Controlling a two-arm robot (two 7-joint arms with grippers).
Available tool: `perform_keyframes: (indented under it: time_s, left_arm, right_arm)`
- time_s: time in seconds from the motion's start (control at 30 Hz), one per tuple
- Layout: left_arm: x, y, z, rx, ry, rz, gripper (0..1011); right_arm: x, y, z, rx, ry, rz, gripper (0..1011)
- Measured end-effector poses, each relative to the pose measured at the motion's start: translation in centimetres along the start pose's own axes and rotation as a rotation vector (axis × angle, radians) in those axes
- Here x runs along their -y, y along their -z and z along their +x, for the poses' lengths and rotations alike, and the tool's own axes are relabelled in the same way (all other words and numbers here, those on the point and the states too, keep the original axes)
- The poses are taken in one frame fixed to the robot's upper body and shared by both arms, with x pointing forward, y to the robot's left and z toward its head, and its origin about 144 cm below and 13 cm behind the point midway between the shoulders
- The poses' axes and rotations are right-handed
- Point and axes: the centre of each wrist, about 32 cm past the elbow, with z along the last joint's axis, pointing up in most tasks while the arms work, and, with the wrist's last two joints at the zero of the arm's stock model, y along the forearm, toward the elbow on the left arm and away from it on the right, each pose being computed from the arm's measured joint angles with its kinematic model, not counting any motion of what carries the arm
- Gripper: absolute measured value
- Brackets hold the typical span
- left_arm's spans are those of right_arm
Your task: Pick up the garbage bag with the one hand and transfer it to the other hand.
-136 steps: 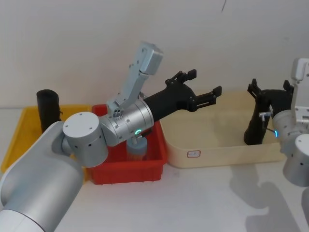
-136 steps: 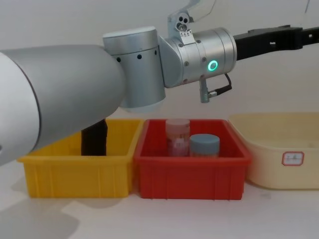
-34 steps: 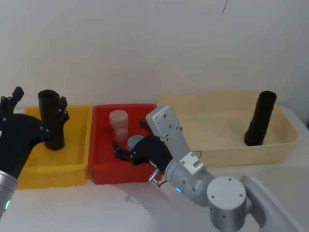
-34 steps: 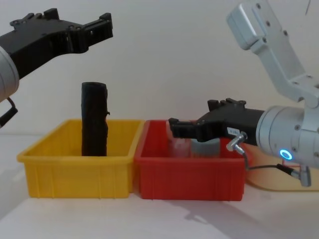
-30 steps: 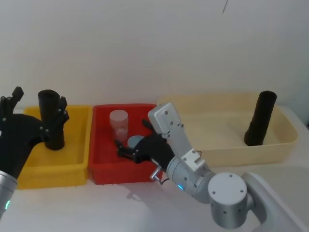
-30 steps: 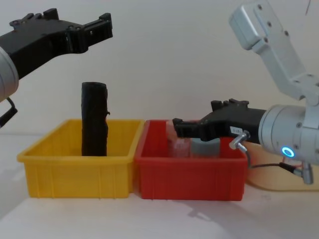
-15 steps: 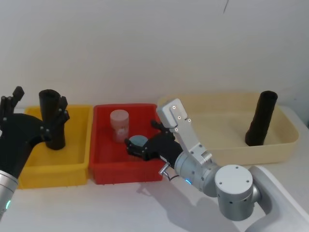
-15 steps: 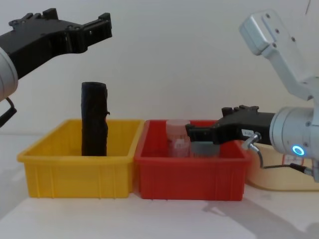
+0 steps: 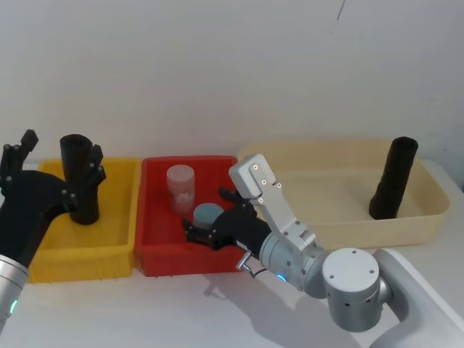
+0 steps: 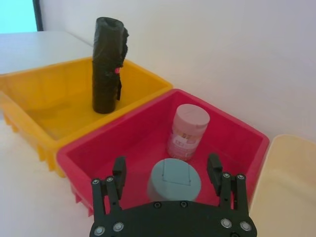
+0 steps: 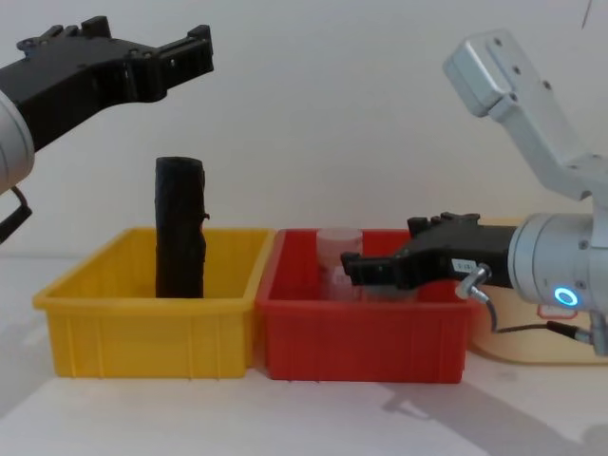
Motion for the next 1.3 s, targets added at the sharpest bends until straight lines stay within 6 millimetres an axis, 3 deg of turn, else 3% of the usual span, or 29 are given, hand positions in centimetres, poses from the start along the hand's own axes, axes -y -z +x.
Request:
perform_keyframes:
  time_s: [1.3]
  left_arm:
    - [0.0, 0.0, 0.0, 0.0, 0.0, 0.0, 1000]
  right_arm:
    - [-1.3, 0.8, 0.6, -0.071, -0.001, 0.004, 1000]
